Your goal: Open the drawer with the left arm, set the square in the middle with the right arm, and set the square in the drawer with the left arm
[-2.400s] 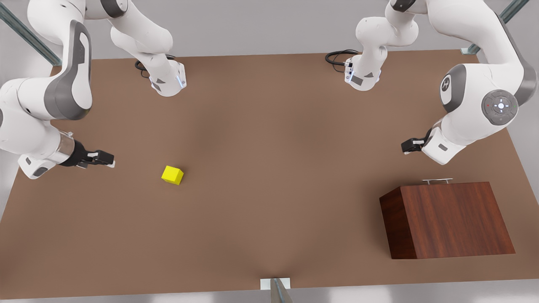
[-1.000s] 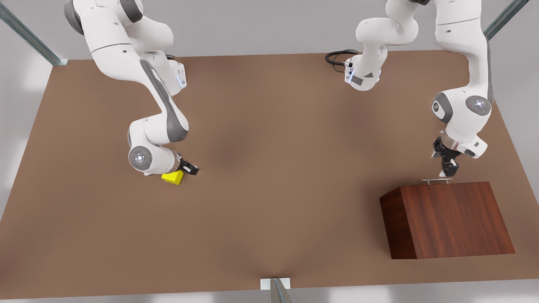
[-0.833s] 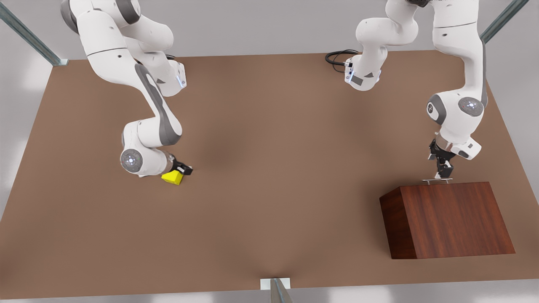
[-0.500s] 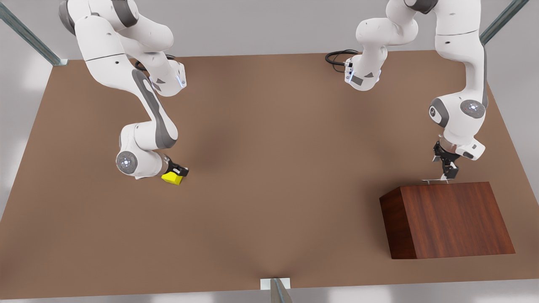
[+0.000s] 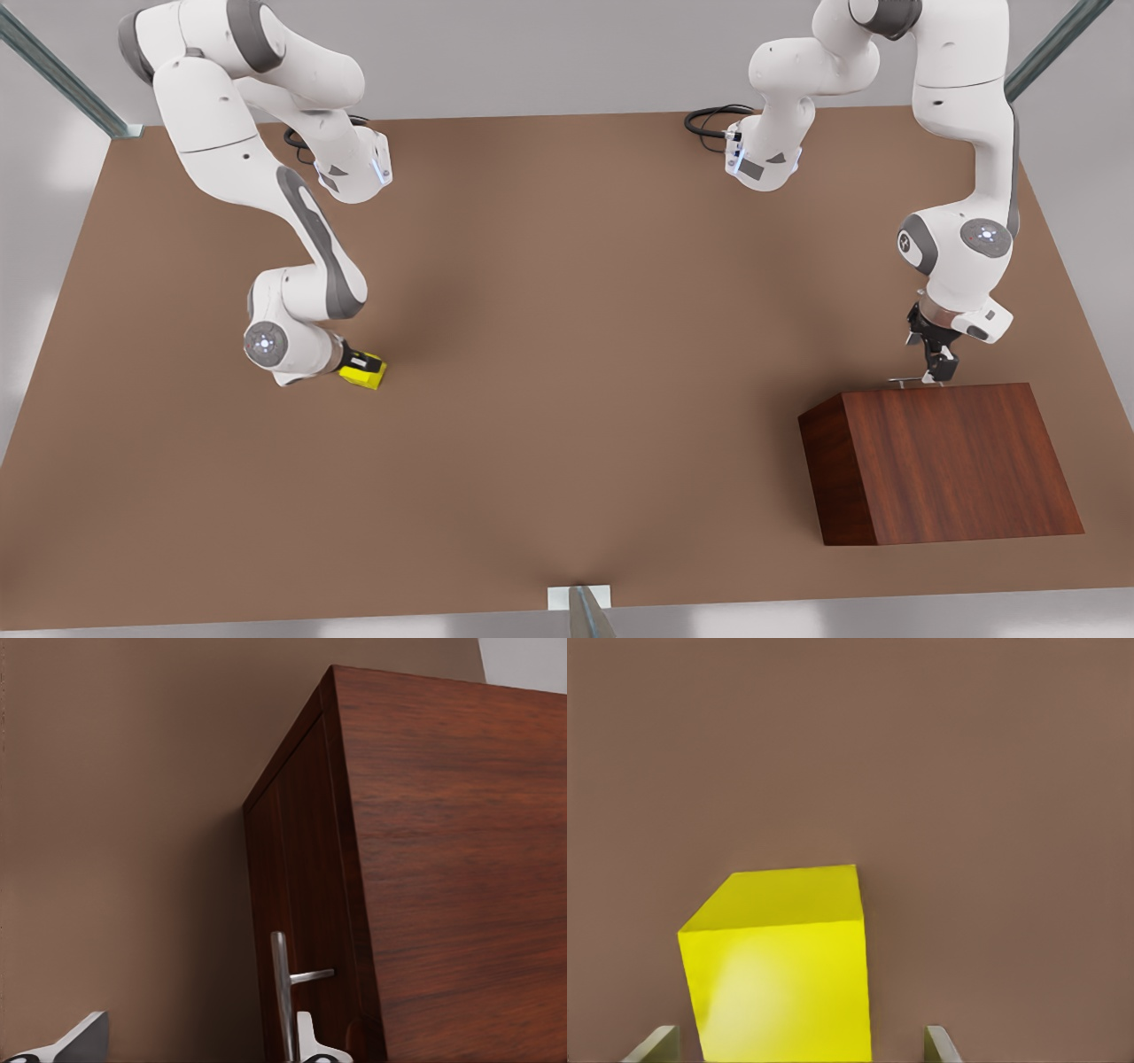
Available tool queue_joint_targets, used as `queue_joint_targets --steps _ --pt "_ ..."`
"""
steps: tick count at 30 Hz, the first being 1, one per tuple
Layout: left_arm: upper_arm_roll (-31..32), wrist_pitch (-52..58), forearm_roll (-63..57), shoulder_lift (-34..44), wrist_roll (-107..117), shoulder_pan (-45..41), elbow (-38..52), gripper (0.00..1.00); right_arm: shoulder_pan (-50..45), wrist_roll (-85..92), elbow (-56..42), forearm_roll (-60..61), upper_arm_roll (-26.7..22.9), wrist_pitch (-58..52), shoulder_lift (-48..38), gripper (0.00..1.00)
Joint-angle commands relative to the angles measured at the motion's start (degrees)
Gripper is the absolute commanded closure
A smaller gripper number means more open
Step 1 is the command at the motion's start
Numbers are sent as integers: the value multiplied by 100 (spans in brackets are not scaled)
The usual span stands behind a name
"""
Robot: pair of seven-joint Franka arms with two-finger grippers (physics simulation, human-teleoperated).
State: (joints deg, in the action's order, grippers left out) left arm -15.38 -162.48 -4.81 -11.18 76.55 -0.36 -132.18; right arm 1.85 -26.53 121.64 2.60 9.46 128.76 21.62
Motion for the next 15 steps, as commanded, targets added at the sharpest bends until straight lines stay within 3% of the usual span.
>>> queue_joint_targets --steps 1,15 --pt "0 6 -2 2 0 1 -1 0 0 -1 -9 4 3 0 17 0" --pt "0 718 7 230 0 1 -18 0 -9 166 -9 13 30 317 342 0"
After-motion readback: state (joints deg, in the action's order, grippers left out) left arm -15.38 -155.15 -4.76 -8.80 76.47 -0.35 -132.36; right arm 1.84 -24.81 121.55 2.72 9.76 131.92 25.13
